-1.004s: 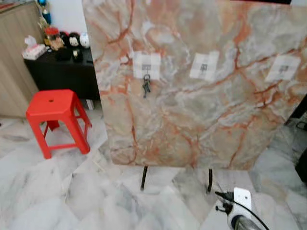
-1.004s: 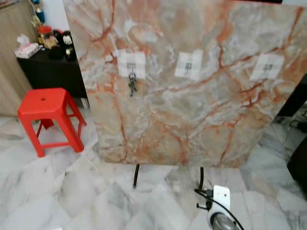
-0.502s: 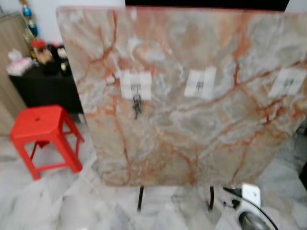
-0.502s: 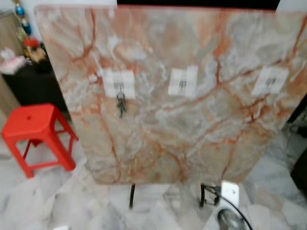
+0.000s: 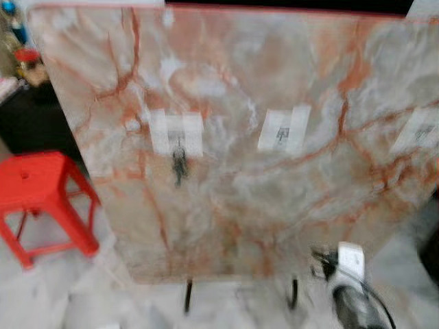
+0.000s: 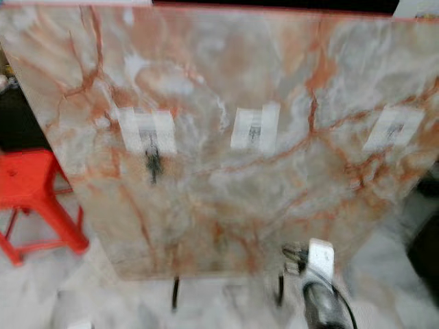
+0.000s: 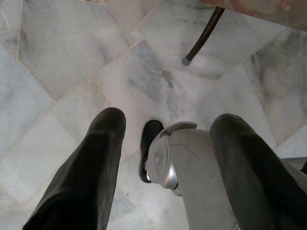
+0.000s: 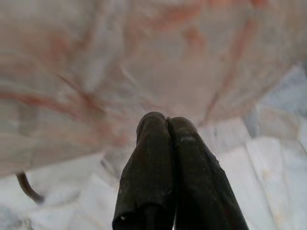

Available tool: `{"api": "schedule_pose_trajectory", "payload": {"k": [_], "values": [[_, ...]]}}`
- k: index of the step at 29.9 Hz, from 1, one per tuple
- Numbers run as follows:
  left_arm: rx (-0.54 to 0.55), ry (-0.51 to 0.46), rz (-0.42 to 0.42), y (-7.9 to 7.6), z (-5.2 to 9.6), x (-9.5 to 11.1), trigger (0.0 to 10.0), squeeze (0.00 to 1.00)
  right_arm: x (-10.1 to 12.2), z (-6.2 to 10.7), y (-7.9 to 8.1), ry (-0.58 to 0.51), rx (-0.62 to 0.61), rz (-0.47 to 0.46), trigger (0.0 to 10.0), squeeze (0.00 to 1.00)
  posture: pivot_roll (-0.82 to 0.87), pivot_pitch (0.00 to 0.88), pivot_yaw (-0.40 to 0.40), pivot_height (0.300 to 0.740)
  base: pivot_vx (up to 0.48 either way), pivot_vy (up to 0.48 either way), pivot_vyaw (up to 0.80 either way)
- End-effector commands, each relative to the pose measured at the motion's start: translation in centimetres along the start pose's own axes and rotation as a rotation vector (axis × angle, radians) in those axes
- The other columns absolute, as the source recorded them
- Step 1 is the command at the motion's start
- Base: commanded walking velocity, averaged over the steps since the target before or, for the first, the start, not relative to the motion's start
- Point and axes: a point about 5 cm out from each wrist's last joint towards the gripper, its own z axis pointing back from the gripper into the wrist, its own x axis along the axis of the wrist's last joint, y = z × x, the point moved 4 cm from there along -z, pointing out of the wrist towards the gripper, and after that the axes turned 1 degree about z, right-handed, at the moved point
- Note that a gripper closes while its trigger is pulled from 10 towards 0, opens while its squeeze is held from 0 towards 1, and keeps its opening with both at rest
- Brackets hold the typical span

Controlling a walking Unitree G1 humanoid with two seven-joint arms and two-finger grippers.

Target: Hang keys on a hook

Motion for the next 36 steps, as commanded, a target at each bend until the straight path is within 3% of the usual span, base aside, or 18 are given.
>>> {"api": "schedule_pose_trajectory", "payload": {"k": [1, 7, 8, 13, 19, 30, 34, 36], "values": [[0.001, 0.021, -0.002, 0.0, 0.0, -0.4, 10.0, 0.0, 2.4, -0.3, -0.3, -0.091, -0.015, -0.001, 10.0, 0.0, 0.02, 0.0, -0.081, 0.74, 0.0, 0.0, 0.0], [-0.004, 0.02, -0.009, 0.0, 0.0, -0.2, 10.0, 0.0, 7.2, -0.5, -0.3, -0.266, -0.046, 0.001, 10.0, 0.0, 0.01, 0.0, -0.079, 0.74, 0.0, -0.216, 0.0], [-0.005, 0.019, -0.008, 0.0, 0.0, -0.2, 10.0, 0.0, 8.5, -0.4, -0.2, -0.314, -0.053, 0.036, 10.0, 0.0, 0.01, 0.0, -0.08, 0.74, 0.0, -0.259, 0.0], [-0.007, 0.017, -0.008, -0.1, -0.1, 0.0, 10.0, 0.0, 10.6, -0.1, 0.3, -0.404, -0.073, 0.094, 10.0, 0.0, 0.01, 0.0, -0.082, 0.74, 0.0, -0.259, 0.0], [-0.006, 0.015, -0.006, 0.0, -0.1, 0.0, 10.0, 0.0, 12.1, 0.5, 0.4, -0.491, -0.152, 0.069, 10.0, 0.0, 0.01, 0.0, -0.084, 0.74, 0.0, -0.26, 0.0], [-0.003, 0.016, 0.001, 0.1, 0.0, -0.1, 10.0, 0.0, 11.7, 1.3, 0.4, -0.54, -0.2, 0.046, 10.0, 0.0, 0.01, 0.0, -0.086, 0.74, 0.0, -0.094, 0.0], [-0.005, 0.018, 0.0, 0.0, 0.0, -0.2, 10.0, 0.0, 12.6, 1.7, 0.2, -0.575, -0.217, 0.046, 10.0, 0.0, 0.01, 0.0, -0.085, 0.74, 0.0, 0.0, 0.0], [-0.009, 0.02, -0.004, 0.0, 0.0, -0.2, 10.0, 0.0, 14.9, 2.2, -0.1, -0.651, -0.241, 0.05, 10.0, 0.0, 0.01, 0.0, -0.085, 0.74, 0.0, 0.0, 0.0]]}}
